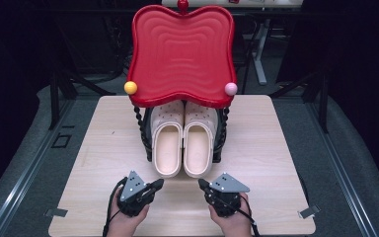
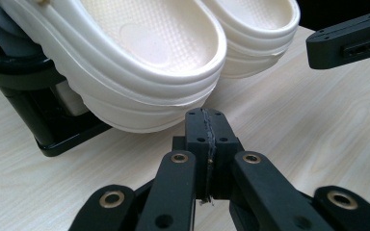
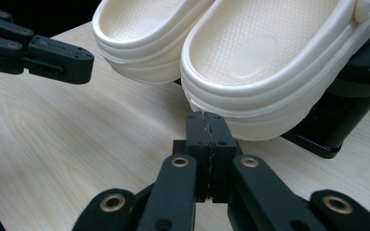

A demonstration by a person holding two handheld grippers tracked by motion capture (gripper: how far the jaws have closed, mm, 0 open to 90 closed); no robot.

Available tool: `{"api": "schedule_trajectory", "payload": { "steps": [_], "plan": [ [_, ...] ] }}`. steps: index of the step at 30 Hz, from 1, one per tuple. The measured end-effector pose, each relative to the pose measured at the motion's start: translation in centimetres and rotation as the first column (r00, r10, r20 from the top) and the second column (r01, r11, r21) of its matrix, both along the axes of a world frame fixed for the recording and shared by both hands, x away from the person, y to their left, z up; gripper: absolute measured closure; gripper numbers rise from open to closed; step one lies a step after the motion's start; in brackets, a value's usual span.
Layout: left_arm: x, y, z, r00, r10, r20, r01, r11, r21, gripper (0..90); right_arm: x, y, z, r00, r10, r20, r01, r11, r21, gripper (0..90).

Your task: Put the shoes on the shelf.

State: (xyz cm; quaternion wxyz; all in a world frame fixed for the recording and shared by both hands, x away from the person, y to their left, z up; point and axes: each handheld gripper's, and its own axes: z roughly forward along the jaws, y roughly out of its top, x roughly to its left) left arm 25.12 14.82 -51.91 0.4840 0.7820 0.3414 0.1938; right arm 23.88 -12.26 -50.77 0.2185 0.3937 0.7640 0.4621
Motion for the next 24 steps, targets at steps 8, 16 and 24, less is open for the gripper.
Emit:
{"api": "schedule_trajectory", "payload": {
  "steps": [8,16,24],
  "plan": [
    [0.4,0.0,-0.3,0.9999,0.005,-0.009,-0.005,0.9999,-0.013,90.0,0.6,0.1,-0.9,0.9994,-0.004,-0.034,0.005,1.000,0.007,90.0],
    [0.6,0.1,-0.1,0.9999,0.008,-0.006,-0.009,0.9997,-0.023,90.0,1.2,0.5,-1.0,0.9992,-0.012,-0.039,0.013,1.000,0.014,90.0],
    [0.5,-0.1,-0.3,0.9998,0.003,-0.019,-0.003,1.0000,-0.008,90.0,1.3,0.8,-1.1,0.9993,-0.007,-0.038,0.007,1.000,0.010,90.0]
  ]
}}
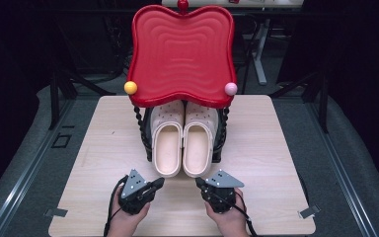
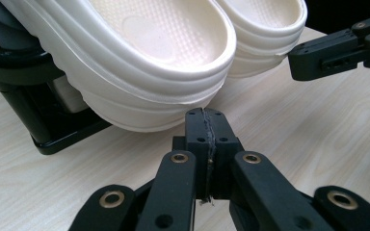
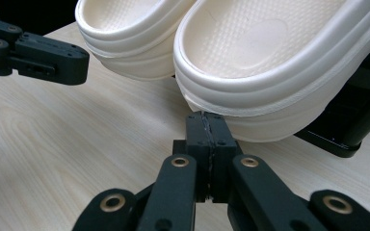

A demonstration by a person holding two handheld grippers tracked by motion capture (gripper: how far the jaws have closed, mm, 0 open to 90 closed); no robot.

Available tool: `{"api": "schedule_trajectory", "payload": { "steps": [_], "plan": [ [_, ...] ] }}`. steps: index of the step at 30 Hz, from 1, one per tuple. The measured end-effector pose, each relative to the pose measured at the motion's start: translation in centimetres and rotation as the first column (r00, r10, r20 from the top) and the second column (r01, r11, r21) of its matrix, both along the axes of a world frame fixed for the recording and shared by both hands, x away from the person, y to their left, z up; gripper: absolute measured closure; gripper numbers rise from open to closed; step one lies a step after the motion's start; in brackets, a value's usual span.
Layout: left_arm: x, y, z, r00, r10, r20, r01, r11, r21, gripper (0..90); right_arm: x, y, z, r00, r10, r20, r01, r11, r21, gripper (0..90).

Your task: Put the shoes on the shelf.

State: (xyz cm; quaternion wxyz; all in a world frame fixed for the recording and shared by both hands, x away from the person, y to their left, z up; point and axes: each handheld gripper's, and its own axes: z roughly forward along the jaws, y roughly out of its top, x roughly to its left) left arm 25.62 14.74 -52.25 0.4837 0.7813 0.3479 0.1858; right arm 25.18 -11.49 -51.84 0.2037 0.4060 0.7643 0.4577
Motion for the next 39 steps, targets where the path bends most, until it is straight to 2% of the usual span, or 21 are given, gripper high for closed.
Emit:
{"api": "schedule_trajectory", "payload": {
  "steps": [5,12,19,26,28,31,39],
  "plan": [
    [0.3,0.0,0.0,0.9999,0.016,-0.001,-0.016,0.9997,-0.018,90.0,0.0,-0.1,0.0,1.0000,-0.002,0.004,0.002,1.000,0.002,90.0],
    [0.3,0.3,0.4,0.9999,0.013,0.011,-0.013,0.9998,-0.014,90.0,-0.1,-0.6,0.3,0.9997,-0.022,0.008,0.022,1.000,0.012,90.0],
    [0.4,0.5,0.7,0.9994,0.029,0.018,-0.029,0.9995,-0.012,90.0,-0.1,-1.5,0.8,0.9985,-0.053,0.010,0.053,0.999,-0.010,90.0],
    [0.7,0.3,0.9,0.9994,0.022,0.026,-0.022,0.9997,0.003,90.0,0.2,-2.7,1.4,0.9960,-0.088,0.018,0.088,0.996,-0.017,90.0],
    [0.8,0.3,1.0,0.9994,0.024,0.026,-0.024,0.9997,0.011,90.0,0.3,-2.7,1.5,0.9959,-0.088,0.022,0.089,0.996,-0.019,90.0],
    [1.1,0.3,1.1,0.9991,0.031,0.029,-0.031,0.9995,-0.001,90.0,0.5,-2.6,1.6,0.9955,-0.090,0.030,0.092,0.995,-0.037,90.0],
    [1.9,0.2,1.6,0.9983,0.046,0.036,-0.046,0.9989,-0.003,90.0,1.1,-2.6,2.1,0.9942,-0.101,0.039,0.102,0.994,-0.036,90.0]
  ]
}}
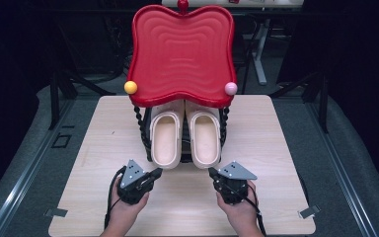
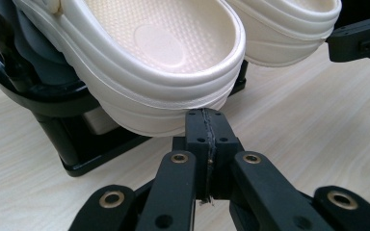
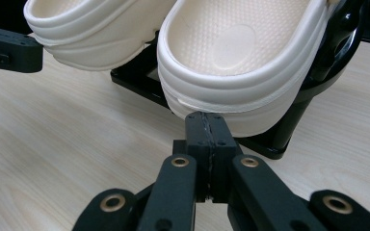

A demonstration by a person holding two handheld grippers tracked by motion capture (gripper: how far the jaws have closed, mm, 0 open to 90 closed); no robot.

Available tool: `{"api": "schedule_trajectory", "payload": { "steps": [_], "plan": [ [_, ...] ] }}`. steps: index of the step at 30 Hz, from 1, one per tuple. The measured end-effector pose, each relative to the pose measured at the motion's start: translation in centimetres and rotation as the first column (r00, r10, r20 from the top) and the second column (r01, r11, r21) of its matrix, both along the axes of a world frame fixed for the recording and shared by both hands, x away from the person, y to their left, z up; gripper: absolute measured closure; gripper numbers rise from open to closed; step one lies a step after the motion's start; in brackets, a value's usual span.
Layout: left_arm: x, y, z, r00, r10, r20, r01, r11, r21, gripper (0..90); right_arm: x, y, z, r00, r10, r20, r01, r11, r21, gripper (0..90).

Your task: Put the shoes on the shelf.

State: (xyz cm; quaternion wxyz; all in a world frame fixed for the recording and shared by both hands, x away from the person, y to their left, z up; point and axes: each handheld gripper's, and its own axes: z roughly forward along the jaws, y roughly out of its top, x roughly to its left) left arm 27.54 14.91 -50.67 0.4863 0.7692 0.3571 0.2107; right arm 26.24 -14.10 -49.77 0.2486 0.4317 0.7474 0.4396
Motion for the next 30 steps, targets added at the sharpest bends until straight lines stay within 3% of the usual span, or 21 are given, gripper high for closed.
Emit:
{"api": "schedule_trajectory", "payload": {
  "steps": [13,25,30],
  "plan": [
    [1.9,0.9,1.0,0.9987,0.051,0.007,-0.051,0.9987,0.000,90.0,1.5,1.0,0.7,0.9999,0.002,0.010,-0.002,1.000,-0.003,90.0],
    [3.7,0.0,1.6,0.9986,0.050,0.016,-0.051,0.9981,0.035,89.9,3.3,1.4,1.4,0.9999,-0.013,0.006,0.013,1.000,-0.009,90.0],
    [4.6,-0.2,1.8,0.9979,0.063,0.013,-0.063,0.9976,0.028,89.9,4.1,1.6,1.7,0.9997,-0.022,0.008,0.022,1.000,0.016,90.0]
  ]
}}
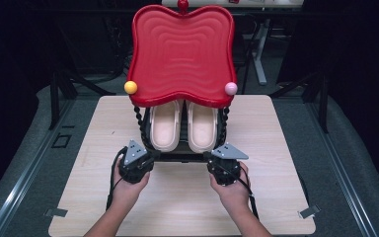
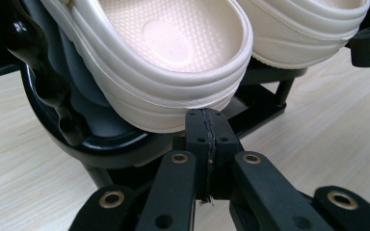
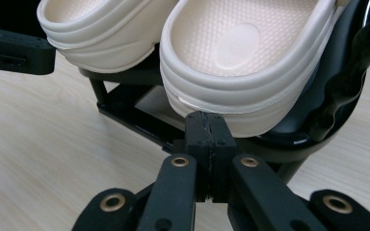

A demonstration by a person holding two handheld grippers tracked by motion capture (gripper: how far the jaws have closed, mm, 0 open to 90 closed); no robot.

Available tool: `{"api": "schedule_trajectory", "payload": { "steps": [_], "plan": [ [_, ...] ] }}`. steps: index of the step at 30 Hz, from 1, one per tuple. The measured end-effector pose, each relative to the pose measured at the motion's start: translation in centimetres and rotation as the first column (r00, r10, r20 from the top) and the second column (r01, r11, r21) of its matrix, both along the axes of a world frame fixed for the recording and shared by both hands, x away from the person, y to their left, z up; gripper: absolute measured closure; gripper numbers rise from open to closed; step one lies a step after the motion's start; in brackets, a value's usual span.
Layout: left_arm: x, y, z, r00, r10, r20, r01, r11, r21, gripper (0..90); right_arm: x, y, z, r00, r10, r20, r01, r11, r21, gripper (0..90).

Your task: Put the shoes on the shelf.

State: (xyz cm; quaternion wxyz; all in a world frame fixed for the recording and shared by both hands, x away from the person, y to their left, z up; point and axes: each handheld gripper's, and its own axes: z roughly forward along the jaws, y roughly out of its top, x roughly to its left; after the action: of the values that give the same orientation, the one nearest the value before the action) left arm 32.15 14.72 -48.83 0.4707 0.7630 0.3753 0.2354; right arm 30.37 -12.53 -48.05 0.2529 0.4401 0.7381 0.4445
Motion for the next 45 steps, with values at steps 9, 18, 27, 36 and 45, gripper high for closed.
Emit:
{"api": "schedule_trajectory", "payload": {
  "steps": [9,18,27,36,45],
  "plan": [
    [1.1,-0.7,0.3,1.0000,0.005,-0.004,-0.005,0.9999,0.010,90.0,1.2,0.7,0.4,0.9998,-0.012,0.015,0.012,1.000,-0.010,90.0],
    [2.2,-1.0,0.1,0.9995,0.022,-0.021,-0.022,0.9997,0.006,89.9,2.2,1.1,0.0,0.9998,-0.018,-0.004,0.018,0.999,-0.027,90.0],
    [2.5,-1.7,-0.3,0.9994,0.018,-0.030,-0.017,0.9995,0.028,89.9,2.8,1.7,-0.5,0.9995,-0.023,-0.021,0.023,1.000,0.002,89.7],
    [2.7,-1.9,-0.5,0.9993,0.017,-0.032,-0.016,0.9995,0.027,88.8,3.2,2.3,-0.8,0.9994,-0.020,-0.027,0.020,1.000,0.002,87.9],
    [1.9,-1.4,-0.1,0.9998,0.001,-0.019,-0.001,1.0000,-0.008,76.5,2.4,1.5,-0.6,0.9998,-0.012,-0.016,0.013,0.999,0.050,78.1]
  ]
}}
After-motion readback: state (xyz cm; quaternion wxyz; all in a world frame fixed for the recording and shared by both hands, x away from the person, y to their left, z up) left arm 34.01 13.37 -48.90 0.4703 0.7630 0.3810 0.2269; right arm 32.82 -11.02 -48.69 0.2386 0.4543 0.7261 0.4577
